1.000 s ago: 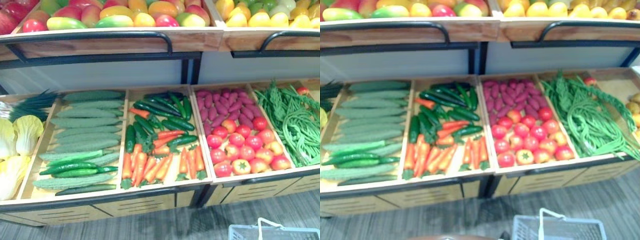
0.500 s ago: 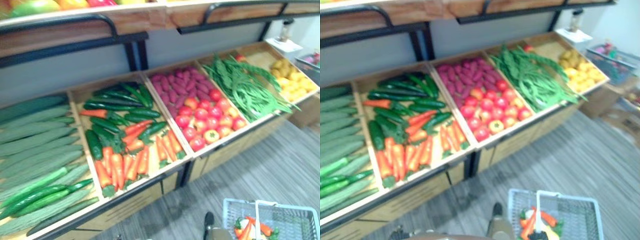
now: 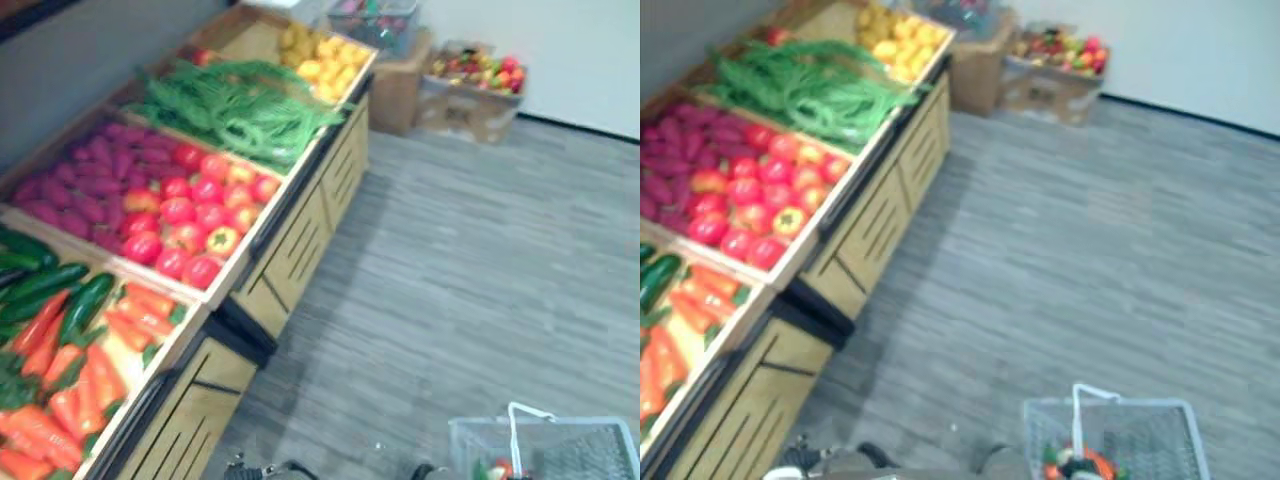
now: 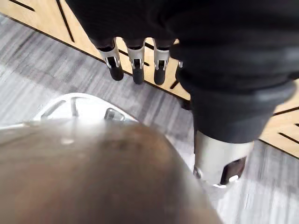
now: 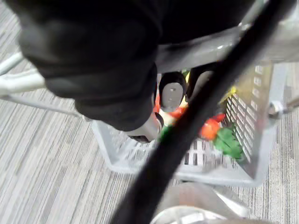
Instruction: Pick vegetable in the basket
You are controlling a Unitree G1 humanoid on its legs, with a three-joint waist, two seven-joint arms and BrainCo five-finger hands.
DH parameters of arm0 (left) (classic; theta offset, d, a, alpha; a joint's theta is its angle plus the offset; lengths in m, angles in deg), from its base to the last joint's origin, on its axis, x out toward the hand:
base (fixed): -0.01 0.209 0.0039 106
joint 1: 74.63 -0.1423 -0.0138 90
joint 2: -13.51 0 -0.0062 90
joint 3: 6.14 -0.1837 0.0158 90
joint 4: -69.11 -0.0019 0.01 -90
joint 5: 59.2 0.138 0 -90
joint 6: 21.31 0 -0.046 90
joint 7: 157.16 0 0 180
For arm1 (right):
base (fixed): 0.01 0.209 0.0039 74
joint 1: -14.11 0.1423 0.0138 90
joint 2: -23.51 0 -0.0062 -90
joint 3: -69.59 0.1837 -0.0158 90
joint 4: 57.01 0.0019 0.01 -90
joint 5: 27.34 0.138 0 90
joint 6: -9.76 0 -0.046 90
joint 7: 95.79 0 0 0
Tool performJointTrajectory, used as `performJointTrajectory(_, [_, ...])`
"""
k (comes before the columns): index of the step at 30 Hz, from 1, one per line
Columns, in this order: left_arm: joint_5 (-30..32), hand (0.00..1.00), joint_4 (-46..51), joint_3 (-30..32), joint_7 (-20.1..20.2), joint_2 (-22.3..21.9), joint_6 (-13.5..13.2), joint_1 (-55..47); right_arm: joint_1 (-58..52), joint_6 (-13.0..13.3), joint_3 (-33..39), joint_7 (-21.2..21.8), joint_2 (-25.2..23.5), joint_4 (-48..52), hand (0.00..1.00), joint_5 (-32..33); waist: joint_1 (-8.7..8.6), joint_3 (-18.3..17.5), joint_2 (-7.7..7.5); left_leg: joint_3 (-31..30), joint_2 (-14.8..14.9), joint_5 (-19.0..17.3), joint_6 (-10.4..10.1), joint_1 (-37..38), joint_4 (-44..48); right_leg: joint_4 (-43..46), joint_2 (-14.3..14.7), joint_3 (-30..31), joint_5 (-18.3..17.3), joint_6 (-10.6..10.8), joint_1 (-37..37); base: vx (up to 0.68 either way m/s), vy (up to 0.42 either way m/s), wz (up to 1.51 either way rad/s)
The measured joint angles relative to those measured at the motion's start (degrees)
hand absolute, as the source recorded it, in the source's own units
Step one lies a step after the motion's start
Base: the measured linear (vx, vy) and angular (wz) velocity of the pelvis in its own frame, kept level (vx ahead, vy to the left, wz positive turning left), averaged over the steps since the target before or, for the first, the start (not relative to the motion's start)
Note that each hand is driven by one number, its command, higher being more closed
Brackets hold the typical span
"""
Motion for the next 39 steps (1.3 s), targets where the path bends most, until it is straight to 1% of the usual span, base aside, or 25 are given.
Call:
performJointTrajectory(1, [0.0, 0.0, 0.1, 0.1, -0.3, -0.6, -0.1, -0.2, -0.2, 0.0, 0.0, -0.1, 0.5, 0.0, 1.0, 0.0, -0.08, -0.2, 0.48, -0.6, -0.3, 0.2, 0.0, 0.3, -0.9, 0.0, 0.1, 0.9, 0.0, 0.0, 0.2, -0.09, -0.201, -0.69])
performJointTrajectory(2, [-0.1, 0.0, 0.2, 0.5, -0.8, -1.6, -0.2, -0.6, -0.4, 0.1, 0.0, -0.1, 1.3, 0.0, 1.0, 0.0, -0.11, 0.0, 1.51, -2.9, -1.8, 2.6, -0.3, 0.3, -2.4, 0.0, 0.4, 3.4, 0.0, -0.1, 0.2, -0.06, -0.033, -0.77])
performJointTrajectory(3, [-0.4, 0.0, 0.1, 0.9, -1.0, -2.1, -0.3, -0.7, -0.2, 0.3, -0.2, -0.1, 1.7, 0.0, 1.0, 0.0, -0.04, 0.0, 1.84, -5.1, -3.2, 3.6, 0.0, 0.1, -3.3, 0.0, 0.5, 4.8, 0.1, -0.1, -0.1, -0.04, -0.026, -1.03])
performJointTrajectory(4, [-2.1, 0.0, 0.1, 1.5, -1.2, -2.2, -0.4, -1.0, -0.1, 0.8, -1.1, -0.1, 1.8, 0.0, 1.0, 0.0, -0.21, 0.0, 1.68, -13.0, -5.1, 4.5, -0.1, 0.4, -3.2, -0.6, 0.6, 7.7, 0.5, -0.1, -0.3, -0.02, -0.063, -1.11])
performJointTrajectory(5, [-2.3, 0.0, 0.2, 1.8, -1.3, -2.1, -0.4, -1.3, -0.2, 1.4, -2.4, 0.1, 1.8, -0.1, 1.0, 0.0, 0.21, 0.1, 1.12, -23.6, -7.2, 5.2, 0.4, -0.6, -1.1, -1.6, 0.5, 11.0, 1.3, 0.1, -0.1, 0.0, -0.062, -1.19])
performJointTrajectory(6, [-2.3, 0.0, 0.4, 2.0, -1.3, -2.2, -0.5, -1.6, -0.2, 1.8, -2.9, 0.1, 1.9, -0.1, 1.0, 0.0, 0.85, 0.1, 0.78, -28.9, -9.0, 3.2, -0.6, -1.3, -1.3, -2.4, 0.0, 13.0, 1.9, 0.2, -0.1, 0.0, 0.042, -1.46])
performJointTrajectory(7, [-2.2, 0.0, 0.4, 2.2, -1.1, -2.8, -0.9, -2.2, 0.5, 2.2, -3.6, 0.2, 2.4, -0.2, 1.0, 0.0, 1.86, 0.1, 0.67, -39.0, -14.2, -1.7, -2.0, -0.3, -5.1, -3.5, -1.0, 17.2, 3.3, 0.5, -1.1, -0.02, 0.207, -1.59])
performJointTrajectory(8, [-2.2, 0.0, 0.1, 2.2, -1.1, -3.1, -1.3, -2.5, 0.9, 2.5, -4.2, 0.2, 2.6, -0.2, 1.0, 0.0, 1.91, 0.3, 1.17, -46.1, -18.2, -2.7, -2.6, 0.7, -10.0, -4.8, -0.6, 20.0, 4.7, 1.1, -1.6, -0.02, 0.314, -1.62])
performJointTrajectory(9, [-2.1, 0.0, -0.1, 2.1, -1.0, -3.2, -1.3, -2.5, 0.8, 2.8, -4.2, 0.2, 2.8, -0.2, 1.0, 0.0, 2.03, 0.4, 1.95, -50.1, -20.1, -3.0, -2.5, 2.2, -13.8, -5.5, 0.4, 21.7, 5.3, 1.8, -2.0, -0.03, 0.264, -1.09])
performJointTrajectory(11, [-1.6, 0.0, -0.1, 1.9, -0.7, -2.6, -1.5, -1.9, 0.5, 2.8, -4.2, 0.3, 2.1, -0.2, 1.0, 0.1, 2.03, 0.3, 1.57, -52.5, -20.7, -6.5, -2.9, 3.0, -14.3, -8.8, 0.8, 23.0, 6.8, 2.5, -1.2, 0.01, 0.191, -0.5])
performJointTrajectory(12, [-1.4, 0.0, 0.0, 2.0, -0.7, -1.8, -1.7, -1.6, 0.0, 2.8, -4.2, 0.3, 0.8, -0.2, 1.0, 0.5, 1.67, 0.5, 0.21, -51.4, -21.4, -6.7, -2.5, 1.9, -14.0, -10.9, 0.2, 23.2, 8.7, 2.2, -0.8, 0.02, 0.17, -0.27])
performJointTrajectory(14, [-1.1, 0.0, -0.2, 2.1, -0.7, -0.7, -1.6, -1.8, -0.5, 2.8, -3.9, 0.3, -0.7, -0.2, 1.0, 0.6, 1.6, 0.5, -1.63, -49.5, -22.0, -7.2, -2.0, 2.2, -13.6, -10.9, -0.7, 24.2, 9.2, 2.3, -1.5, 0.02, 0.149, -0.32])
performJointTrajectory(18, [-0.3, 0.0, -0.3, 1.8, -0.7, -0.8, -1.6, -1.7, -0.6, 2.8, -1.9, 0.3, -0.3, -0.1, 1.0, 1.2, 1.53, 0.3, -1.35, -47.6, -22.3, -7.8, -1.8, 3.1, -13.8, -10.5, -0.8, 26.3, 9.6, 2.9, -2.6, 0.02, 0.04, -0.32])
performJointTrajectory(21, [1.4, 0.0, -0.6, 0.5, -0.6, -1.1, -1.7, -1.6, -0.5, 3.0, -1.5, 0.3, 0.3, -0.1, 1.0, 1.2, 1.43, 0.0, -0.3, -46.4, -22.2, -7.8, -1.8, 3.1, -14.5, -8.9, -0.7, 27.5, 9.6, 3.0, -4.7, 0.01, -0.016, -0.3])
performJointTrajectory(24, [1.8, 0.0, -0.8, -0.7, -0.3, -1.4, -1.6, -1.4, -0.3, 3.7, 0.3, 0.3, 0.6, 0.7, 1.0, 1.3, 1.51, 0.4, 0.43, -45.3, -21.9, -7.7, -1.3, 5.5, -16.5, 2.5, -0.2, 27.7, 8.4, 1.2, -10.5, 0.01, 0.009, -0.4])
performJointTrajectory(25, [1.8, 0.0, -0.8, -0.7, -0.2, -1.4, -1.7, -1.4, -0.3, 3.9, 0.3, 0.3, 0.6, 0.8, 1.0, 1.5, 1.52, 0.5, 0.41, -45.0, -21.9, -7.7, -1.2, 5.6, -16.5, 4.0, -0.2, 27.7, 8.3, 1.0, -11.2, -0.06, 0.039, -0.34])
performJointTrajectory(26, [1.6, 0.0, -0.8, -0.8, 0.3, -0.9, -1.7, -1.4, -0.3, 4.2, 0.3, 0.4, 0.1, 1.2, 1.0, 1.7, 1.46, 0.7, 0.25, -44.2, -22.1, -7.9, -0.9, 7.3, -16.7, 10.6, -0.7, 27.6, 8.0, 0.6, -13.5, -0.09, 0.054, -0.24])
performJointTrajectory(27, [1.1, 0.0, -0.8, -1.1, 0.5, -0.2, -1.7, -1.5, -0.7, 4.2, 0.2, 0.4, -0.6, 1.2, 1.0, 1.7, 1.31, 1.1, -1.22, -43.5, -22.6, -8.1, -0.6, 8.4, -17.0, 12.8, -1.4, 27.3, 8.0, 0.5, -13.8, -0.09, 0.062, -0.27])
performJointTrajectory(28, [1.1, 0.0, -0.7, -1.1, 0.5, -0.2, -1.8, -1.7, -1.0, 4.2, 0.0, 0.4, -1.1, 1.1, 1.0, 1.7, 1.32, 0.9, -1.56, -43.2, -22.8, -8.1, -0.5, 8.5, -17.2, 12.8, -1.6, 26.9, 8.0, 0.5, -14.1, -0.06, 0.062, -0.23])
performJointTrajectory(29, [0.6, 0.0, -0.7, -1.0, 0.6, 0.1, -1.9, -1.8, -1.2, 4.2, -0.3, 0.4, -2.1, 1.1, 1.0, 1.7, 1.4, 0.2, -1.98, -42.8, -23.1, -8.1, -0.5, 8.2, -17.2, 11.6, -2.1, 26.3, 8.0, 0.5, -14.1, -0.05, 0.041, -0.32])
performJointTrajectory(30, [0.0, 0.0, -0.7, -0.4, 0.7, 0.6, -1.9, -1.9, -1.3, 4.2, -1.3, 0.7, -3.2, 1.0, 1.0, 1.7, 1.61, 0.0, -3.51, -41.9, -23.4, -8.0, -0.2, 7.8, -17.5, 8.4, -2.6, 24.7, 8.0, 0.5, -13.6, -0.04, 0.022, -0.36])
performJointTrajectory(32, [-0.2, 0.0, -0.9, 0.0, 0.8, 1.4, -1.9, -2.3, -1.6, 4.1, -2.1, 1.3, -4.4, 0.7, 1.0, 1.7, 1.66, -0.5, -4.87, -40.8, -24.2, -7.7, 0.1, 7.0, -17.8, 0.6, -3.1, 21.7, 8.3, 1.1, -11.2, -0.02, -0.003, -0.29])
performJointTrajectory(35, [-2.3, 0.0, -2.2, 0.1, 1.2, 0.9, -1.9, -2.3, -2.3, 3.9, -0.9, 1.3, -4.4, -0.1, 1.0, 1.7, 1.19, -0.8, -4.27, -40.8, -24.4, -7.3, 0.3, 7.2, -18.0, -4.6, -2.5, 20.9, 10.9, 2.2, -8.8, 0.04, 0.022, -0.01])
performJointTrajectory(36, [-2.7, 0.0, -2.4, 0.6, 1.6, 0.3, -2.0, -2.3, -3.5, 3.8, 0.5, 1.3, -4.3, -0.1, 1.0, 1.9, 1.17, -1.1, -3.38, -41.1, -24.2, -7.3, 0.2, 7.1, -18.4, -6.7, -2.1, 20.3, 11.7, 2.1, -7.4, 0.04, -0.007, 0.11])
performJointTrajectory(39, [-5.6, 0.0, -3.0, 1.3, 2.6, -0.4, -2.0, -2.6, -5.6, 3.8, 1.5, 1.4, -3.9, -1.7, 1.0, 2.6, 1.15, -3.2, -2.18, -42.1, -23.3, -6.9, -0.3, 7.3, -19.5, -10.1, -0.9, 18.6, 12.6, 2.1, -5.9, 0.09, -0.039, 0.15])
